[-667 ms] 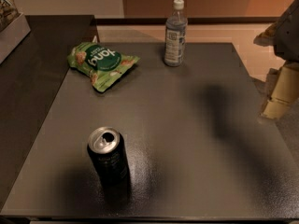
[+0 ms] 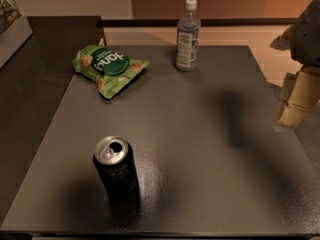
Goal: Move blue plastic bottle near pepsi can
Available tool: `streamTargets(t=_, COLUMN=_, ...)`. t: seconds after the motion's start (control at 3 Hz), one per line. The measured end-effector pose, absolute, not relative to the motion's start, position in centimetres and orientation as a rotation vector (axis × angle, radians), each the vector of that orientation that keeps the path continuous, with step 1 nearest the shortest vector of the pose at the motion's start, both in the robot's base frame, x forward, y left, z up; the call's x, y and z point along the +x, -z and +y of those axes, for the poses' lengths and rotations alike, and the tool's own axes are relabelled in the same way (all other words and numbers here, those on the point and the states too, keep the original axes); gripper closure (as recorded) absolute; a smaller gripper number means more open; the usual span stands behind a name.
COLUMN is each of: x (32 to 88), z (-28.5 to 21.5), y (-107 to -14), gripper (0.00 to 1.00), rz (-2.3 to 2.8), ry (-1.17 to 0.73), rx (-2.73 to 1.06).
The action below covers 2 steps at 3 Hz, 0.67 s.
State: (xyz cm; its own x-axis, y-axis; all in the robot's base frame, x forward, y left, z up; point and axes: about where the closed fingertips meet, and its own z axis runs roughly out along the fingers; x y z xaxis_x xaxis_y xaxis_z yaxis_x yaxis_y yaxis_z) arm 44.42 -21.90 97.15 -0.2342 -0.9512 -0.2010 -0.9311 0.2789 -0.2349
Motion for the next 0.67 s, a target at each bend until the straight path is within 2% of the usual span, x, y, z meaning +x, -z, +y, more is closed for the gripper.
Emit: streamTargets(t=0.67, x=50.2, z=-21.0, y=-94.4, gripper=0.00, rz=2.292, ry=0.079, rx=-1.589)
